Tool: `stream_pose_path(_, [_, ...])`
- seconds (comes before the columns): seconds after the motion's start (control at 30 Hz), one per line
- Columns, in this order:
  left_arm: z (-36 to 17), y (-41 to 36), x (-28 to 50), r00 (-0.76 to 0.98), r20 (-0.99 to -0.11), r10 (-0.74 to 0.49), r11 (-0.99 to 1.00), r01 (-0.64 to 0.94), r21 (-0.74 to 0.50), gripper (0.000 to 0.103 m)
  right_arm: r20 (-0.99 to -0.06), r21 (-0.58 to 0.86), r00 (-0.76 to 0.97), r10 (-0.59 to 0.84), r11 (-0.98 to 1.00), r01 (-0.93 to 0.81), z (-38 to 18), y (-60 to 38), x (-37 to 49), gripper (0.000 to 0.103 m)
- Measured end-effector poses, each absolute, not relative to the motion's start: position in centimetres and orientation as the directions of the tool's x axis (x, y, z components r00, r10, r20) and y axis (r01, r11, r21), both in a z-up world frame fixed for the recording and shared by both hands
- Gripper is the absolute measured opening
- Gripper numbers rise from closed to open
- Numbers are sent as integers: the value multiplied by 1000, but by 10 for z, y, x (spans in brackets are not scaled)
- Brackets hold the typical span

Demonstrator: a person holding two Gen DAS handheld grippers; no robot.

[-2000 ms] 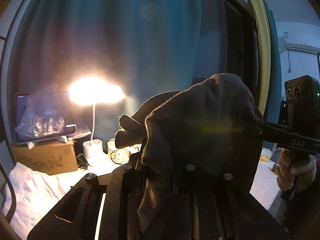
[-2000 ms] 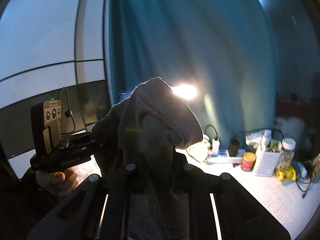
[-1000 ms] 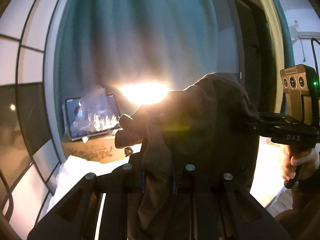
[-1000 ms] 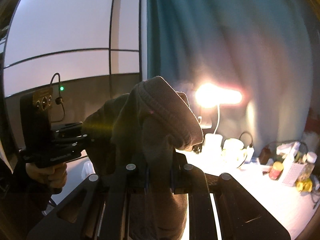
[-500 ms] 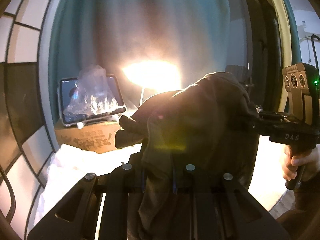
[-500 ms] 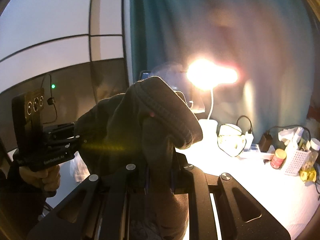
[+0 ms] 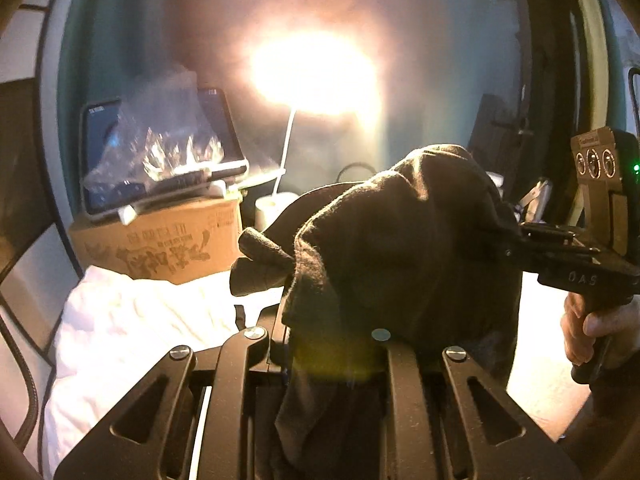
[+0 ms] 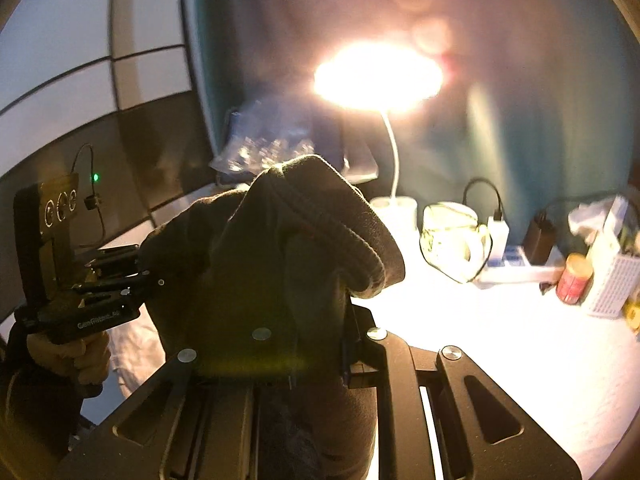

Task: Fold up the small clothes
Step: 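Lower the held shirt end onto the folded shirt with both tools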

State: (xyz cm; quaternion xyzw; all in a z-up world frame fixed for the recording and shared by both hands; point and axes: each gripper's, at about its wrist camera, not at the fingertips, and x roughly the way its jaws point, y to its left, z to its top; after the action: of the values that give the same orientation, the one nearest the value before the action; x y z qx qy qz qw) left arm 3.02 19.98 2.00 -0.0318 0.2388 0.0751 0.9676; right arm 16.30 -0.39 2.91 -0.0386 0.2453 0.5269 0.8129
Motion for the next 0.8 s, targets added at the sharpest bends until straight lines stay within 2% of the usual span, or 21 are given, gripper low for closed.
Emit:
stream_pose_path(0.2, [5, 211, 57, 847, -514, 137, 986, -167, -13, 17, -453, 260, 299, 840, 445, -857, 7, 6, 190, 16])
stream_pose_path(0.4, [-19, 222, 78, 815, -564, 129, 986, -165, -13, 17, -507, 296, 275, 817, 465, -834, -21, 19, 212, 17])
stream_pose_path(0.8, [-44, 242, 108, 774, -617, 140, 982, -187, -13, 18, -565, 352, 223, 794, 476, -806, -57, 47, 251, 17])
